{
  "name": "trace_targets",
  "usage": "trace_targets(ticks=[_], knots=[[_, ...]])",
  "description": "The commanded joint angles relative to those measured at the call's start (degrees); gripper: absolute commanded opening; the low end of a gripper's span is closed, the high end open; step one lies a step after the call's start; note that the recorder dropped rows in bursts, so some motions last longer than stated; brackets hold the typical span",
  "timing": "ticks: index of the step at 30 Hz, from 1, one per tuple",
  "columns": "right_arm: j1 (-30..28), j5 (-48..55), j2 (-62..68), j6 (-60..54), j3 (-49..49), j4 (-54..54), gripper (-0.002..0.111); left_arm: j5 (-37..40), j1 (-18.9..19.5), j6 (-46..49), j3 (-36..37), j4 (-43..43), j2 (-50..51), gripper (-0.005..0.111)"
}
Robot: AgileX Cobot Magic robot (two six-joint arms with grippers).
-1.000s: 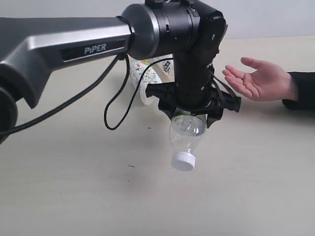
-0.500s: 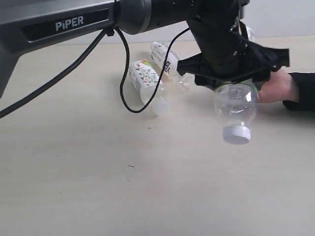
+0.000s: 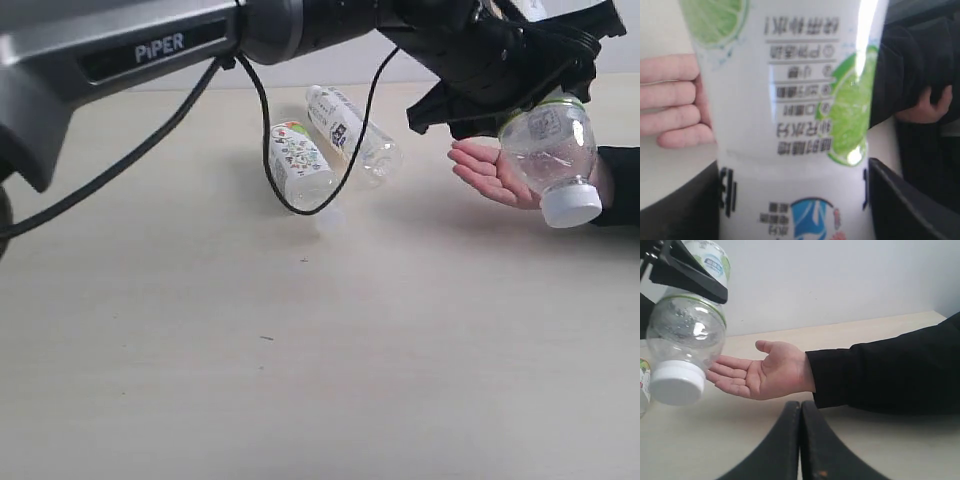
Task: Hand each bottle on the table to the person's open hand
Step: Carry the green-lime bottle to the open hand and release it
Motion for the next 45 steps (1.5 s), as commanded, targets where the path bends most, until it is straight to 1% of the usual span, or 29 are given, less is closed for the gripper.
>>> trace_targets(ticks=[1, 3, 8, 10, 15, 18, 20, 24, 26, 28, 33, 36, 39, 45], knots=[[0.2, -0.5, -0.3, 0.0, 0.3, -0.2, 0.0, -7.1, 0.9, 1.8, -0.3, -8.1, 3.8, 0.0], [0.2, -0.5, -0.3, 0.0, 0.3, -0.2, 0.0, -9.1, 1.1, 1.8, -0.3, -9.8, 5.8, 0.0], [0.2, -0.5, -0.3, 0.0, 0.3, -0.2, 0.0, -13.0, 1.2, 2.2, -0.3, -9.6, 9.0, 0.0], [0.2, -0.5, -0.3, 0.0, 0.3, -0.2, 0.0, -13.2, 1.2, 4.5, -0.3, -10.6, 9.9, 0.0], [0.2, -0.5, -0.3, 0.0, 0.3, -0.2, 0.0, -12.2, 1.2, 6.1, -0.3, -13.4, 11.5, 0.0], [0.2, -0.5, -0.3, 0.0, 0.3, -0.2, 0.0, -11.2, 1.2, 10.7, -0.5, -18.1, 12.0, 0.002], [0.2, -0.5, -0.3, 0.0, 0.3, -0.2, 0.0, -11.0, 1.2, 14.2, -0.5, -21.1, 12.0, 0.008], [0.2, -0.5, -0.3, 0.0, 0.3, -0.2, 0.0, -11.0, 1.2, 14.8, -0.6, -23.7, 12.0, 0.028], [0.2, -0.5, -0.3, 0.0, 0.3, -0.2, 0.0, -11.0, 1.2, 15.2, -0.6, -23.8, 12.0, 0.04], [0.2, -0.5, -0.3, 0.0, 0.3, -0.2, 0.0, -11.0, 1.2, 15.7, -0.6, -23.8, 12.0, 0.049], [0.2, -0.5, -0.3, 0.0, 0.3, -0.2, 0.0, -10.0, 1.2, 16.7, -0.6, -23.8, 12.0, 0.068], [0.2, -0.5, -0.3, 0.0, 0.3, -0.2, 0.0, -9.5, 1.2, 16.9, -0.6, -23.8, 12.0, 0.076], [0.2, -0.5, -0.3, 0.0, 0.3, -0.2, 0.0, -8.9, 1.2, 16.9, -0.6, -23.8, 12.0, 0.081], [0.2, -0.5, -0.3, 0.0, 0.3, -0.2, 0.0, -7.1, 1.2, 16.9, -0.6, -23.8, 12.0, 0.082]])
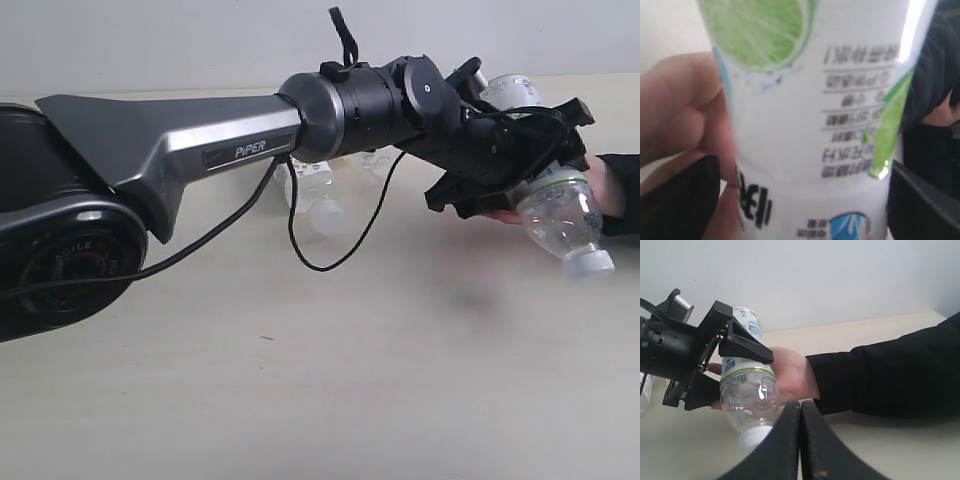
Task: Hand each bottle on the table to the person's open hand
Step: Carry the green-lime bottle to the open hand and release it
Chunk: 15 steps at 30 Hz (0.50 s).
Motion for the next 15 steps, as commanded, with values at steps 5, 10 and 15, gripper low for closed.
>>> trace_targets(ticks=[5, 10, 15], knots=[[0.2, -0.5, -0.3, 0.0, 0.3, -0.2, 0.0, 2.9, 0.4, 0.4, -0.3, -0.2, -0.5, 0.082], [0.2, -0.5, -0.3, 0.0, 0.3, -0.2, 0.0, 4.0, 1.7, 0.8, -0.3, -0.9, -1.6, 0.082], [0.2, -0.5, -0.3, 0.0, 0.3, -0.2, 0.0, 8.8, 3.8, 3.4, -0.3, -0.8, -2.4, 0.082]])
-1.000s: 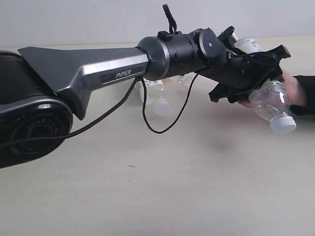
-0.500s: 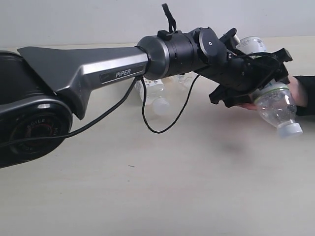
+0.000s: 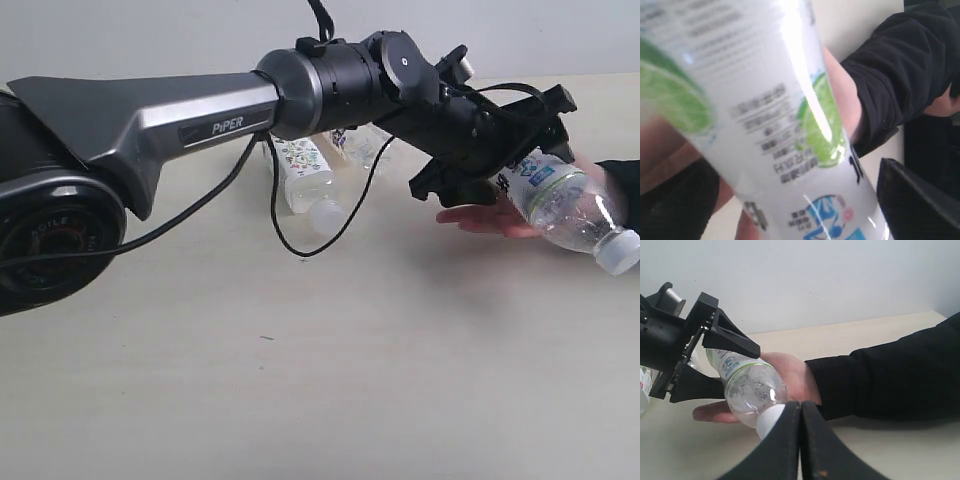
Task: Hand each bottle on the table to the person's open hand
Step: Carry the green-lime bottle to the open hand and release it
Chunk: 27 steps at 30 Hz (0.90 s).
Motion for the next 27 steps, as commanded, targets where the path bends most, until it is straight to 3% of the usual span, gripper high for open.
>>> trace_targets(ticks=[1, 6, 20, 27], knots=[[0.2, -0.5, -0.3, 0.0, 0.3, -0.2, 0.0, 3.7, 1.5, 1.3, -0.3, 0.6, -1.1, 0.082], [0.2, -0.5, -0.3, 0.0, 0.3, -0.2, 0.0, 7.3, 2.3, 1.6, -0.3, 3.1, -1.2, 0.082], [0.2, -0.5, -0.3, 0.0, 0.3, -0.2, 0.0, 23.4, 6.7, 16.8, -0.3, 5.5, -5.9, 0.078], [0.2, -0.5, -0.3, 0.0, 0.3, -0.2, 0.0, 22.3, 7.1, 19.5, -0.3, 7.3, -7.1, 0.078]])
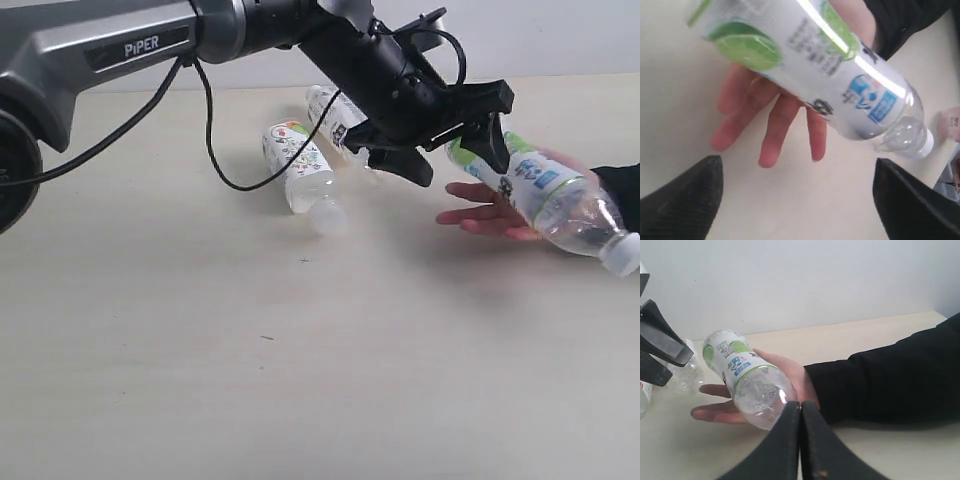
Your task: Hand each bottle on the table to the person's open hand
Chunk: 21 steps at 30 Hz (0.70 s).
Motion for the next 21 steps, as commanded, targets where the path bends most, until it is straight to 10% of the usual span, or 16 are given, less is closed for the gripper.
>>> trace_targets(ticks=[1, 8, 17, 21], knots=[[0.2, -0.5, -0.3, 0.0, 0.3, -0.2, 0.0, -1.5, 0.2, 2.6, -0.3, 0.4, -0.8, 0.078], [0.2, -0.5, -0.3, 0.0, 0.3, -0.2, 0.0, -1.2, 0.2, 12.5, 0.1, -1.7, -4.7, 0.072], [0.2, -0.5, -0.3, 0.0, 0.3, -0.2, 0.0, 0.5, 1.2, 20.3, 5.1, -1.3, -12.1, 0.0], [0.2, -0.5, -0.3, 0.0, 0.3, -0.2, 0.0, 0.3, 2.4, 22.4, 7.8, -1.3, -14.0, 0.001]])
